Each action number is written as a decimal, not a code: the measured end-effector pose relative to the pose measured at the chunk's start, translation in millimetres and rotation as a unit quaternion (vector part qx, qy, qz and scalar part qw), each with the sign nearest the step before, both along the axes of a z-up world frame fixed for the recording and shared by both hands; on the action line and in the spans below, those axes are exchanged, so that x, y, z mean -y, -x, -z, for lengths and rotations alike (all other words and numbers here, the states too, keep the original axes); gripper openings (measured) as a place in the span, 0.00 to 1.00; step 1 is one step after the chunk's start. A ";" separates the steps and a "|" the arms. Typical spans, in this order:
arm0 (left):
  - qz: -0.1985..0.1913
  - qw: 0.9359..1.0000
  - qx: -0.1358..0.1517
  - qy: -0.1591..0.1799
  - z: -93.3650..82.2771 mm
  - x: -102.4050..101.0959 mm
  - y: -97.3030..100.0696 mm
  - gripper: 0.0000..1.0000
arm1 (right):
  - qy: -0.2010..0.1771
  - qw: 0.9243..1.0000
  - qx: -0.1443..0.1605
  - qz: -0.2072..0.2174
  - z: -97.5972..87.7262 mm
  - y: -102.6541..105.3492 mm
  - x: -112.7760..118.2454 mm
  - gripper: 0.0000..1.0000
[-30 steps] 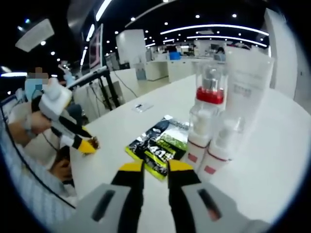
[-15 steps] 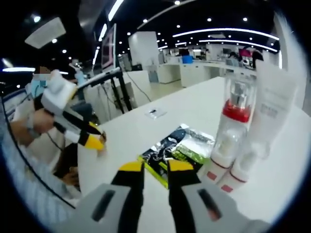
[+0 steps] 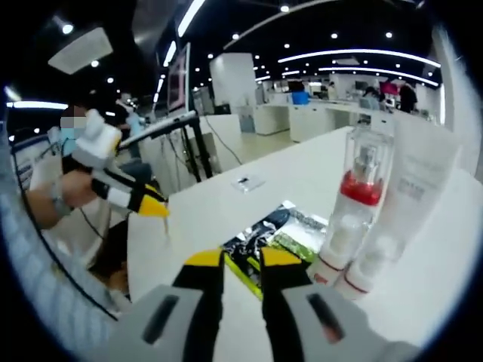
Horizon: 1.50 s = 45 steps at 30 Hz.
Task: Arrange the skincare products in the storage area until every visible bottle or jar stands upright without overlapping.
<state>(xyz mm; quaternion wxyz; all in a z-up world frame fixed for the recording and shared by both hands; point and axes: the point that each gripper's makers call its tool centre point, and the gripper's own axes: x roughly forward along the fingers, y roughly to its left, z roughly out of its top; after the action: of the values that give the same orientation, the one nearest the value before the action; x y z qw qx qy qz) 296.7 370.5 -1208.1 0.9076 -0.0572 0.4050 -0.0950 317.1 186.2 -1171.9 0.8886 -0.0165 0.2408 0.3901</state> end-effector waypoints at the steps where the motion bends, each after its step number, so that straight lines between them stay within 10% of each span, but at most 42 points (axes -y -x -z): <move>1: 0.002 1.000 0.003 0.000 -1.1 1.2 -2.4 0.40 | 0.000 1.000 0.000 0.005 -1.1 0.5 3.0 0.17; 19: 0.034 0.999 -0.003 0.001 18.0 45.4 -54.3 0.40 | 0.005 0.997 0.015 0.080 -11.1 20.2 60.1 0.17; 45: 0.028 0.997 -0.065 -0.034 53.6 50.5 -67.8 0.40 | 0.012 0.993 0.004 0.118 -0.6 25.0 80.3 0.17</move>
<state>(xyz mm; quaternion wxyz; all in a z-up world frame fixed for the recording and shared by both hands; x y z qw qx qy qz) 364.5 320.0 -1261.7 0.8775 -0.0208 0.4679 -0.1028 292.1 105.9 -1171.4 0.9291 -0.0006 0.2421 0.2797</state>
